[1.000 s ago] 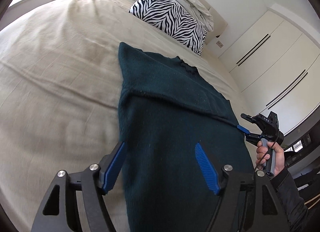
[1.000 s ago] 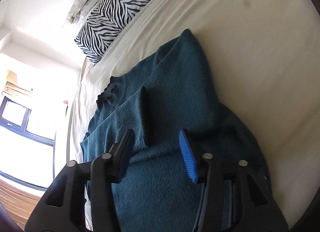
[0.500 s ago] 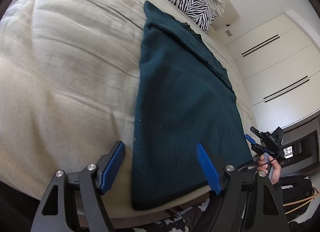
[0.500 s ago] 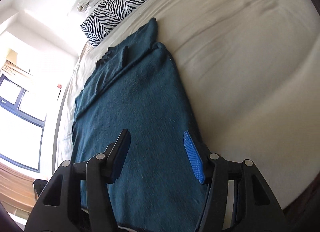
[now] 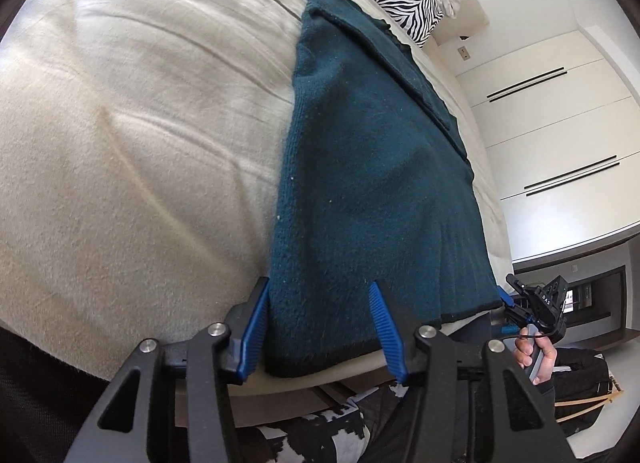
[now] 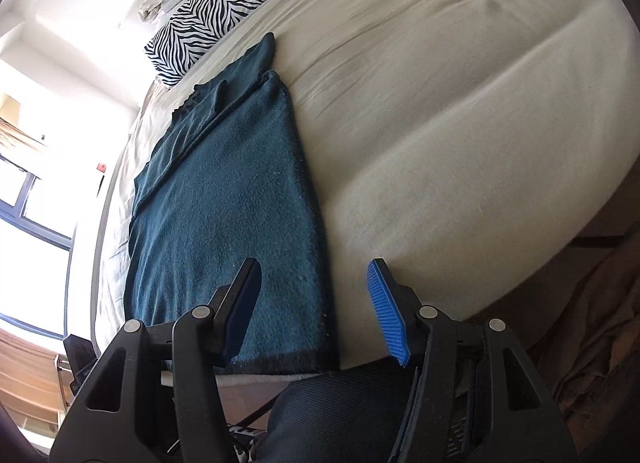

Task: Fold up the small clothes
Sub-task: 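Grasp the sweater hem with both grippers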

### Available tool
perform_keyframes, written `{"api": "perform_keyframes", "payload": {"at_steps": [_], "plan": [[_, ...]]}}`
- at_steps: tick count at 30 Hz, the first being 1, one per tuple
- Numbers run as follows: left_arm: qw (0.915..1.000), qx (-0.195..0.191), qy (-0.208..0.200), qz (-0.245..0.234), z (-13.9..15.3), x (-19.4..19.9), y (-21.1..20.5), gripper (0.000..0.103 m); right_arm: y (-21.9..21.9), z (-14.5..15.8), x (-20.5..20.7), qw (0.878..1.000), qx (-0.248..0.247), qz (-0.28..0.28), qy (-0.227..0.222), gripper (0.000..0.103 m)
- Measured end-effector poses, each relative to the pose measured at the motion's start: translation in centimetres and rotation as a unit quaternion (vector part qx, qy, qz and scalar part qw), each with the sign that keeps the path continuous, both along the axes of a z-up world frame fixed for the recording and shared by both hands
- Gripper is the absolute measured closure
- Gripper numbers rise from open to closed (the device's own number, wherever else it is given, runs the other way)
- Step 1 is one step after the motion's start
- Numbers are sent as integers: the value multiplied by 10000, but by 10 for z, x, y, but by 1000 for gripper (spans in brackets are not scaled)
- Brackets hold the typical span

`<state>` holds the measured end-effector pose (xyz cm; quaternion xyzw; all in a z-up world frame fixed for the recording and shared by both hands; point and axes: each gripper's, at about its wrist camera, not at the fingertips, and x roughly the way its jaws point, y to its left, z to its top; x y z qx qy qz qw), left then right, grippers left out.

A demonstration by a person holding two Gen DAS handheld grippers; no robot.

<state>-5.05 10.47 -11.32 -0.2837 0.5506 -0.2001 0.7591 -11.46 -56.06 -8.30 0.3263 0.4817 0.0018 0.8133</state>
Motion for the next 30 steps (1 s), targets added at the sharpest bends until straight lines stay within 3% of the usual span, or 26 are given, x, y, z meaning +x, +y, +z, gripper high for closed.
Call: {"api": "perform_keyframes", "payload": {"at_steps": [4, 6, 7, 13, 16, 22, 23, 30], "plan": [[9998, 134, 2, -131, 1, 1, -7, 57, -9, -4, -15, 9999, 85, -14, 121, 48], [9996, 189, 93, -184, -2, 1, -10, 86, -9, -6, -16, 9997, 94, 87, 204, 48], [9995, 223, 133, -188, -4, 0, -11, 89, -7, -7, -16, 9995, 107, 138, 257, 48], [9993, 271, 110, -238, -3, -3, -11, 94, 2, -10, -15, 9981, 154, 404, 450, 51], [9993, 281, 79, -254, -3, -3, -13, 95, 12, -8, -14, 9969, 227, 584, 470, 58], [9995, 198, -13, -248, 1, -6, -7, 96, 13, -10, -10, 9970, 259, 556, 477, 89], [9996, 140, -41, -241, 2, -7, -6, 96, 12, -10, -11, 9971, 249, 532, 474, 95], [9960, -867, -198, 122, 21, -6, 21, 96, 15, 9, -9, 9978, 440, 500, 61, 97]]}}
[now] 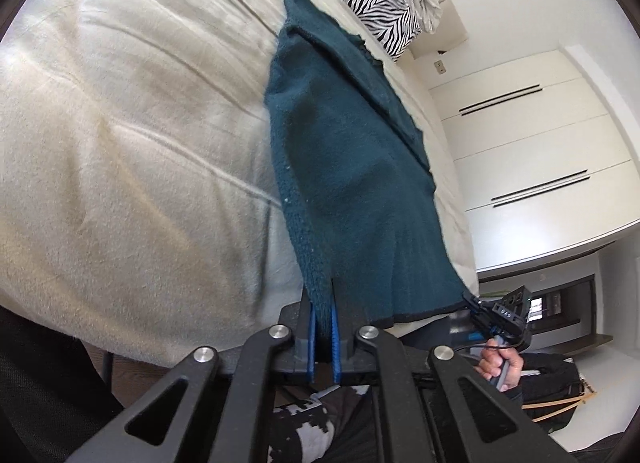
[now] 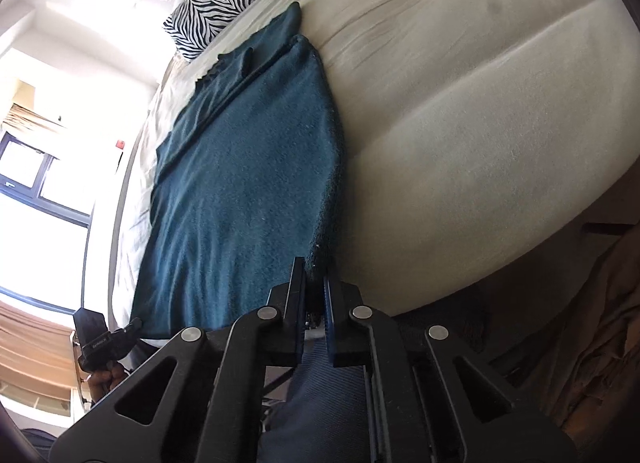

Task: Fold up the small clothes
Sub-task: 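Lift the hem with both grippers and fold it toward the collar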

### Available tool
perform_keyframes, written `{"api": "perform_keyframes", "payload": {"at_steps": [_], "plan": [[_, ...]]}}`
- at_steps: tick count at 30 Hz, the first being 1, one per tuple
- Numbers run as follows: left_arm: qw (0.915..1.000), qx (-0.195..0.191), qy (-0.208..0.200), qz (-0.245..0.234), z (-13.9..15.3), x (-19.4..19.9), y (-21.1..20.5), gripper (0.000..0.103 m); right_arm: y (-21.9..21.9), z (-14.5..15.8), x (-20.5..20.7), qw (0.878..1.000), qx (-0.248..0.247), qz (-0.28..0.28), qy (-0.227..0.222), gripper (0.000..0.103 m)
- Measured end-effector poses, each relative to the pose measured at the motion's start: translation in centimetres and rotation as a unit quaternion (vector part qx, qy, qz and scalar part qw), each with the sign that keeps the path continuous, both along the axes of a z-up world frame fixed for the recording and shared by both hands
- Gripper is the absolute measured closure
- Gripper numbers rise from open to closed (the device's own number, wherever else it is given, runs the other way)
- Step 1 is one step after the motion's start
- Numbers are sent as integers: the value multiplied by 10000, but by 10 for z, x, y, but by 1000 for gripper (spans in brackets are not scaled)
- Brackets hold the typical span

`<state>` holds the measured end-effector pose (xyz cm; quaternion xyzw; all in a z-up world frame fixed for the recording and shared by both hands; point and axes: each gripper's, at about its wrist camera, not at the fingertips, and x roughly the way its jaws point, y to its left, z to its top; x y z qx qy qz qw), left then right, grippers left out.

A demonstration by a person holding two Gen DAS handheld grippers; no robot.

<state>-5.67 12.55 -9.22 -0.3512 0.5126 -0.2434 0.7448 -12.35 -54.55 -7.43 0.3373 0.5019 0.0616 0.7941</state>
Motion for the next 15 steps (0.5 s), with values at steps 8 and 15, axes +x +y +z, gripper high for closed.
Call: {"api": "perform_keyframes", "payload": {"at_steps": [8, 15], "plan": [[9942, -898, -442, 403, 38, 10, 20, 96, 6, 50, 27, 9934, 706, -156, -886, 97], [9864, -1428, -418, 699, 47, 27, 25, 96, 14, 75, 75, 9863, 934, -249, -1334, 97]]}}
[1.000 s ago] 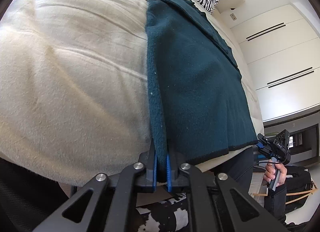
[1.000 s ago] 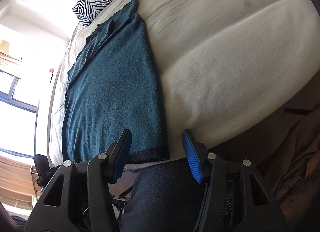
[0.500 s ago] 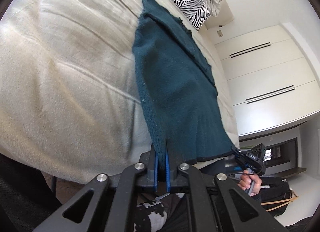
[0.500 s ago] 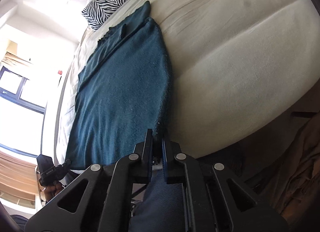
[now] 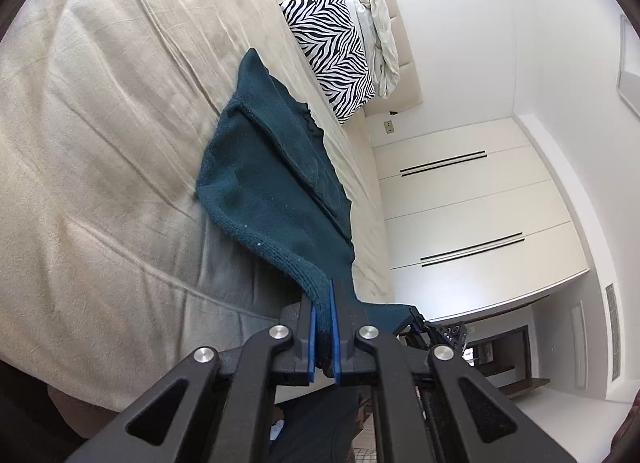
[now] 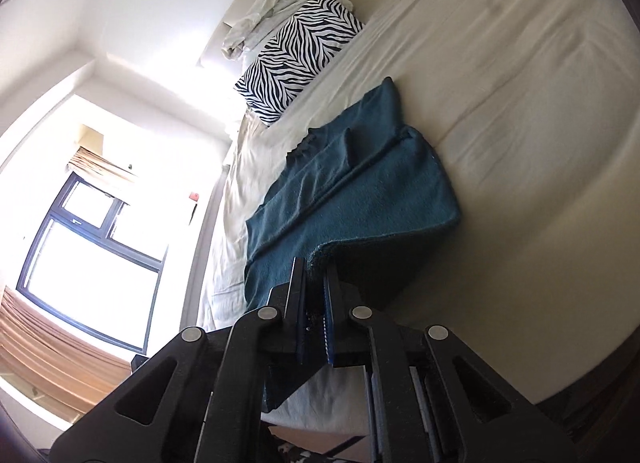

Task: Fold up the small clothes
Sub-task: 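Lift the hem with both grippers and fold it toward the collar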

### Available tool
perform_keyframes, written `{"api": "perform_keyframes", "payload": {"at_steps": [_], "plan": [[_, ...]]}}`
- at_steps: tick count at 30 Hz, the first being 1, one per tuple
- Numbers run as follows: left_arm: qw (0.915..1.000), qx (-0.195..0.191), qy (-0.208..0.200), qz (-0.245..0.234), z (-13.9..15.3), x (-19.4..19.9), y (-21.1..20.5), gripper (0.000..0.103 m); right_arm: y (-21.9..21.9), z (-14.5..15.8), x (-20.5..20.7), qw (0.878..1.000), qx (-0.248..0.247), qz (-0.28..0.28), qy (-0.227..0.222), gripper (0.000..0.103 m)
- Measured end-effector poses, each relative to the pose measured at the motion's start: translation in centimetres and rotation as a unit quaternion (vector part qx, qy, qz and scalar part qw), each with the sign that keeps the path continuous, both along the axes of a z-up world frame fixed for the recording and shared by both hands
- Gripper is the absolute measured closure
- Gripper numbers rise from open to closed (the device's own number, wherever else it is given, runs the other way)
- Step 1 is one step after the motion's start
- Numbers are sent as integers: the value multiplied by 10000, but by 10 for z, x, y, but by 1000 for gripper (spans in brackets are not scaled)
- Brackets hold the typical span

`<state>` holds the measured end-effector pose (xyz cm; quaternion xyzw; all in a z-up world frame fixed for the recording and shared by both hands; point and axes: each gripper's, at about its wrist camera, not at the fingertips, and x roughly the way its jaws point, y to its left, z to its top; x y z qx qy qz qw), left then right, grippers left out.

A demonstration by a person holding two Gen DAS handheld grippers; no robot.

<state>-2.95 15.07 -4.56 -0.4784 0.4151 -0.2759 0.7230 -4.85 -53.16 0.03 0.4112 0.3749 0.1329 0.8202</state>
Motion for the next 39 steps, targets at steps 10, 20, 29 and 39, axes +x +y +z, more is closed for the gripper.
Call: {"api": "perform_keyframes", "payload": {"at_steps": [10, 20, 29, 39], "plan": [[9984, -354, -136, 418, 17, 68, 10, 96, -7, 15, 93, 9988, -89, -395, -290, 97], [9967, -271, -144, 746, 21, 188, 4, 96, -17, 7, 209, 9956, -446, -757, -312, 97], [9964, 111, 88, 830, -1, 296, -13, 96, -21, -43, 320, 9916, -854, -967, 100, 97], [9917, 708, 447, 975, -49, 351, -17, 41, -21, -101, 408, 9834, -1313, -975, 783, 93]]}}
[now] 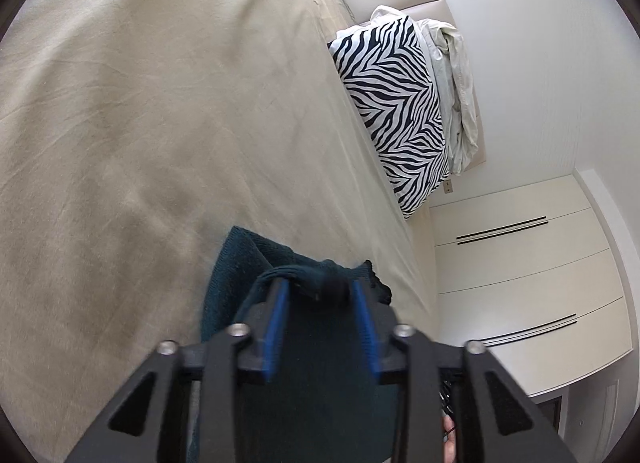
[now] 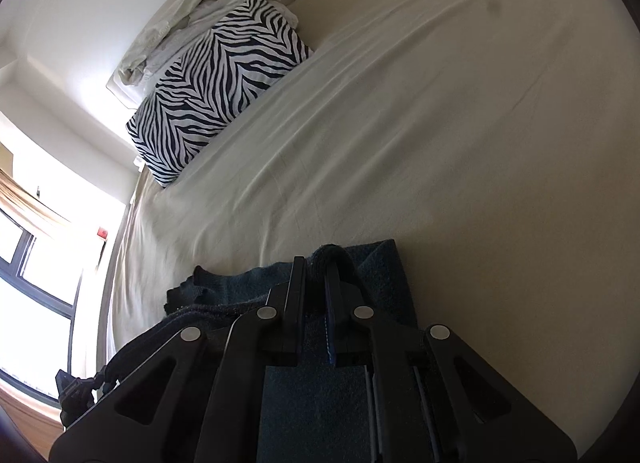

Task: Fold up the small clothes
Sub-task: 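Lift the hem with both grippers and fold it toward the collar, then lower the folded hem onto the sweater and open both grippers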

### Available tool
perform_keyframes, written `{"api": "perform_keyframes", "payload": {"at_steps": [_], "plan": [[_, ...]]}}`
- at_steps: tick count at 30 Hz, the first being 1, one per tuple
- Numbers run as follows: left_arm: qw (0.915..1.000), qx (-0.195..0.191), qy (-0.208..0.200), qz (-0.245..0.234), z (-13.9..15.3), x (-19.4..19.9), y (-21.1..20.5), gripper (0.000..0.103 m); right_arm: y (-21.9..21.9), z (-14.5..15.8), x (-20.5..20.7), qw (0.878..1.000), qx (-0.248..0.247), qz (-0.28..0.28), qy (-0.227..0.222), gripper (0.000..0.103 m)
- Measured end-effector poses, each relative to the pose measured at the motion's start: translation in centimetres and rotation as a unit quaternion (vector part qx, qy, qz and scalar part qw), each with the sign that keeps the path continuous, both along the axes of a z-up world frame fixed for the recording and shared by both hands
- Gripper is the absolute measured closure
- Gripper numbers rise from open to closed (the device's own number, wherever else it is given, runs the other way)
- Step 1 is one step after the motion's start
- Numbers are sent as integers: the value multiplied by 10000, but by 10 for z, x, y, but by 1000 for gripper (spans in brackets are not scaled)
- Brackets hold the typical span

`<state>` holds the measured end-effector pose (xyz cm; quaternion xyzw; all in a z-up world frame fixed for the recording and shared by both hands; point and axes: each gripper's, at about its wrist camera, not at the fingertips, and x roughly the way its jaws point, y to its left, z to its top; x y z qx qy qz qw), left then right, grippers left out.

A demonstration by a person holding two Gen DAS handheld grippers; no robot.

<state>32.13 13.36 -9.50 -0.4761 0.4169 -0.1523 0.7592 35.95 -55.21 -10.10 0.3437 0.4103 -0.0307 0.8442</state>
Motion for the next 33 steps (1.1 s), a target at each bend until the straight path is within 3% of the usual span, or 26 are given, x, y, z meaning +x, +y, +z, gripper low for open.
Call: {"api": "perform_keyframes", "payload": {"at_steps": [1, 2, 3, 5, 12, 20, 25, 28, 33], "plan": [[10000, 10, -14, 57, -1, -2, 2, 33, 0, -7, 6, 9999, -35, -1, 114, 90], [9999, 28, -36, 112, 0, -5, 5, 25, 0, -12, 9, 9999, -56, 3, 146, 79], [9999, 65, -61, 129, 2, -8, 7, 24, 0, -15, 10, 9999, -86, -14, 141, 62], [9997, 212, -126, 49, 8, -18, 8, 24, -2, -16, 3, 9999, -80, -124, 40, 40], [9925, 1068, -480, -357, 22, -81, -7, 24, -4, 2, -41, 9997, -143, -45, -196, 40], [9874, 1440, -364, -542, -4, -130, -16, 34, 14, -5, -116, 9973, -644, 347, -44, 41], [9816, 1756, -428, -612, -5, -144, -22, 37, 17, -6, -151, 9953, -818, 509, -102, 41], [9767, 1972, -482, -695, -4, -147, -28, 43, 12, -6, -161, 9950, -835, 538, -107, 44], [9758, 2018, -420, -731, -10, -147, -30, 59, 5, -8, -169, 9950, -839, 531, -58, 48]]}}
